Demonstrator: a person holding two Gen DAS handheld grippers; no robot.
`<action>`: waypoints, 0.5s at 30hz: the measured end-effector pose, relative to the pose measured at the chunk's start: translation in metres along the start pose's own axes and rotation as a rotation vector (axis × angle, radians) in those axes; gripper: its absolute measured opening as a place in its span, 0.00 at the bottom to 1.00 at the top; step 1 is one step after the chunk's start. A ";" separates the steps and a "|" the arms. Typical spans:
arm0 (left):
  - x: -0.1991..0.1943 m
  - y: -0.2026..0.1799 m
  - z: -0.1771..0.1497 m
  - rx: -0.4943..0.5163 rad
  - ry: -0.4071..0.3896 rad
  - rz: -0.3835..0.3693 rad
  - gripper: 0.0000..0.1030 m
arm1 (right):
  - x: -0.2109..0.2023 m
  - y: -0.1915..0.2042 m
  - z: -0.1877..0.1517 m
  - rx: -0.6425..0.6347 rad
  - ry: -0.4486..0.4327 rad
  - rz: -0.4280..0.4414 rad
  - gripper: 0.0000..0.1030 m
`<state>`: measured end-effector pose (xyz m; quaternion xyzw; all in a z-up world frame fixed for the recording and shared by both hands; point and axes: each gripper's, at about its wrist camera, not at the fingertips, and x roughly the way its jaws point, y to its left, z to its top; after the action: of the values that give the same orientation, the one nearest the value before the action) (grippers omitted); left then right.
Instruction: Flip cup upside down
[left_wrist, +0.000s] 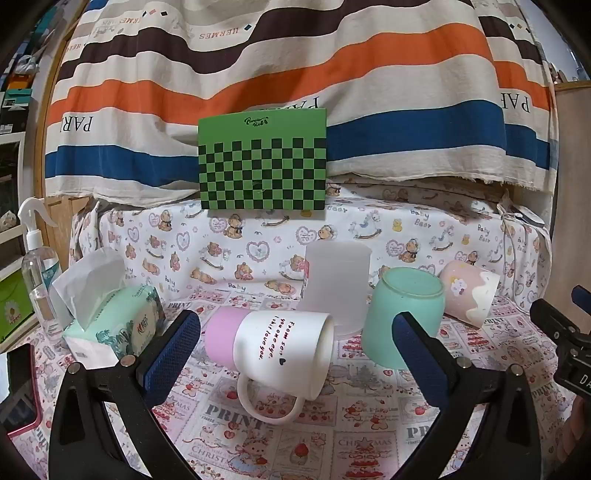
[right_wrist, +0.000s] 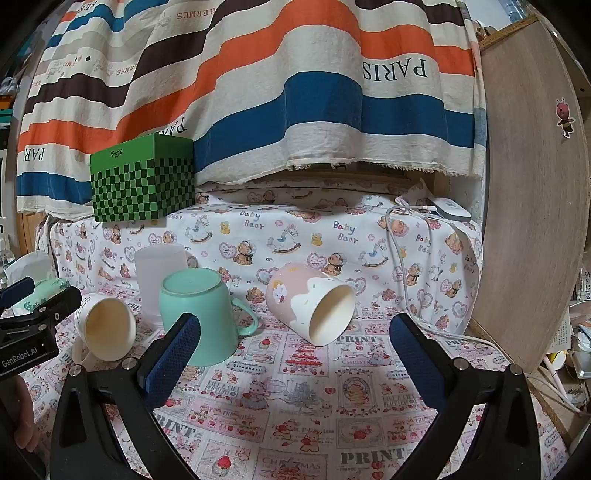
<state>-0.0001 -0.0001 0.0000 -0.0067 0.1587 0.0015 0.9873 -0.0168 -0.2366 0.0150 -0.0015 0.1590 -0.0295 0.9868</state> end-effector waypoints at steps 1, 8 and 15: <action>0.000 0.000 0.000 0.001 0.002 0.000 1.00 | 0.000 0.000 0.000 0.000 0.000 0.000 1.00; 0.002 -0.001 0.000 0.001 0.010 -0.008 1.00 | 0.000 0.000 0.000 -0.002 0.001 -0.001 1.00; 0.001 0.000 0.000 -0.001 0.010 -0.008 1.00 | 0.000 0.000 0.000 -0.002 0.001 -0.001 1.00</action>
<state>0.0007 0.0000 -0.0001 -0.0077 0.1634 -0.0021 0.9865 -0.0168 -0.2366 0.0151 -0.0026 0.1595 -0.0296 0.9868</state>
